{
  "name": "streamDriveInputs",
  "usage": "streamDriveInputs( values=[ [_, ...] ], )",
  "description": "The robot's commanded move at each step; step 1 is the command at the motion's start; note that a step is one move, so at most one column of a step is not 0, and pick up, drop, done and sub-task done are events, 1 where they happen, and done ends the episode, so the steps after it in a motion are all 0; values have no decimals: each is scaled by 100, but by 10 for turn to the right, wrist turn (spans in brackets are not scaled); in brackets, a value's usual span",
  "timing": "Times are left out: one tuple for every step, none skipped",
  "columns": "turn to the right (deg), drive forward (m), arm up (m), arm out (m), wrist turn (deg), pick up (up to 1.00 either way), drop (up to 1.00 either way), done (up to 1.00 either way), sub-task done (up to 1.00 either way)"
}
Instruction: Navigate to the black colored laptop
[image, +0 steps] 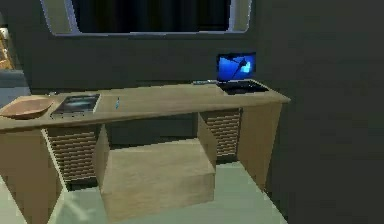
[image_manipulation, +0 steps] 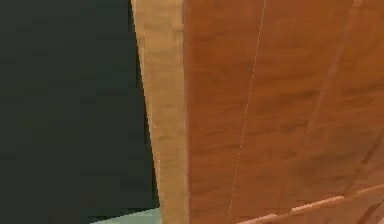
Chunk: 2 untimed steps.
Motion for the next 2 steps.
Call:
streamDriveInputs(
  values=[
    [0, 55, 0, 0, 0, 0, 0, 0, 0],
    [210, 0, 0, 0, 0, 0, 0, 0, 0]
  ],
)
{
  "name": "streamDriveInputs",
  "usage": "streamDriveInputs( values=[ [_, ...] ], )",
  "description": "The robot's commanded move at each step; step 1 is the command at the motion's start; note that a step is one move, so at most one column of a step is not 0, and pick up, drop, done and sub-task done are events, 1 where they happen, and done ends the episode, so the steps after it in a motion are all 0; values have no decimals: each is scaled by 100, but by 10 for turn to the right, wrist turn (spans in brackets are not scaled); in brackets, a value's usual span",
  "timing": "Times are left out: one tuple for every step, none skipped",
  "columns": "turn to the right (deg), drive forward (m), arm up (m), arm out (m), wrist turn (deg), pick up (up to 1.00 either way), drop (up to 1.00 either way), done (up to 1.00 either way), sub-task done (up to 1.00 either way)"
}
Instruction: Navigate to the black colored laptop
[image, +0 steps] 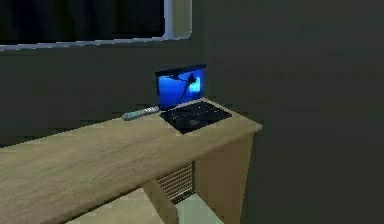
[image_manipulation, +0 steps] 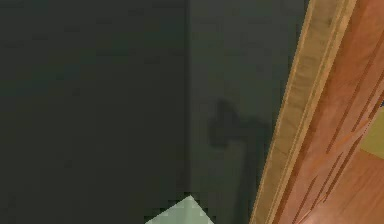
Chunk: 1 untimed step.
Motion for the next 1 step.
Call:
streamDriveInputs(
  values=[
    [0, 0, 0, 0, 0, 0, 0, 100, 0]
  ],
)
